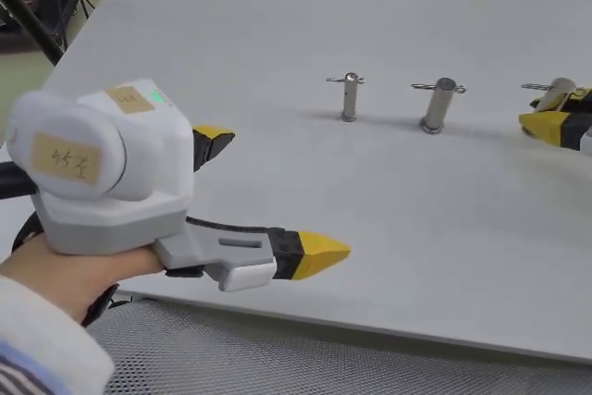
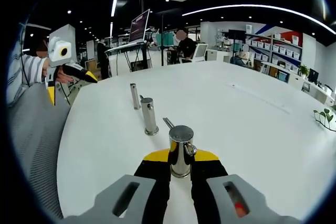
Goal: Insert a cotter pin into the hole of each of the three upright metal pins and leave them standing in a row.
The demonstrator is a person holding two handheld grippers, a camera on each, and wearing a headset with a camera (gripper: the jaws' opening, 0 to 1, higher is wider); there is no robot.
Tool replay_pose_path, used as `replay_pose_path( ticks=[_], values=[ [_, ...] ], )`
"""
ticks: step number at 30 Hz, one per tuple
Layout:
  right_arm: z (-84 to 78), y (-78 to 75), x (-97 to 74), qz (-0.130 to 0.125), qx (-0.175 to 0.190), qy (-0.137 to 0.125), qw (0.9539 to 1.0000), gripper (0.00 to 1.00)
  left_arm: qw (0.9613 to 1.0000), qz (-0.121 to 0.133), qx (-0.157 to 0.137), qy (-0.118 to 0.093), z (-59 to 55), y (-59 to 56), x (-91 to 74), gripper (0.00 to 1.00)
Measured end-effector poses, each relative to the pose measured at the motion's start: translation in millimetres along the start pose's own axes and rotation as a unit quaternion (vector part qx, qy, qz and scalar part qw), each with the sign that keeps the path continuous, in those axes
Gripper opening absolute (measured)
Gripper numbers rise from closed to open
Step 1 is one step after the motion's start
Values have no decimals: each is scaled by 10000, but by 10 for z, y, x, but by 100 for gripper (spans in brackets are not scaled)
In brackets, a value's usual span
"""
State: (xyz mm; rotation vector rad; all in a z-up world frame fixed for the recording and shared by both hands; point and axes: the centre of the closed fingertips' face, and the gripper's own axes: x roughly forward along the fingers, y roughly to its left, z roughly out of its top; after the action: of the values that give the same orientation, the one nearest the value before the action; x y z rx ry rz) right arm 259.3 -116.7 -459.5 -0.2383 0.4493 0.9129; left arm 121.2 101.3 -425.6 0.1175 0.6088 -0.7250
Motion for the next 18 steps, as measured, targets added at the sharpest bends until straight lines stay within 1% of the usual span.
replay_pose_path(
  ticks=[6,11,18],
  values=[
    [18,47,39,54,-13,-24,10000,8,10000,0,0,28,-6,3,-6,99],
    [-10,33,72,65,56,-64,9999,8,10000,1,11,67,-11,11,-6,99],
    [-28,29,84,81,34,-86,9999,8,10000,4,9,99,-9,19,-9,99]
  ],
)
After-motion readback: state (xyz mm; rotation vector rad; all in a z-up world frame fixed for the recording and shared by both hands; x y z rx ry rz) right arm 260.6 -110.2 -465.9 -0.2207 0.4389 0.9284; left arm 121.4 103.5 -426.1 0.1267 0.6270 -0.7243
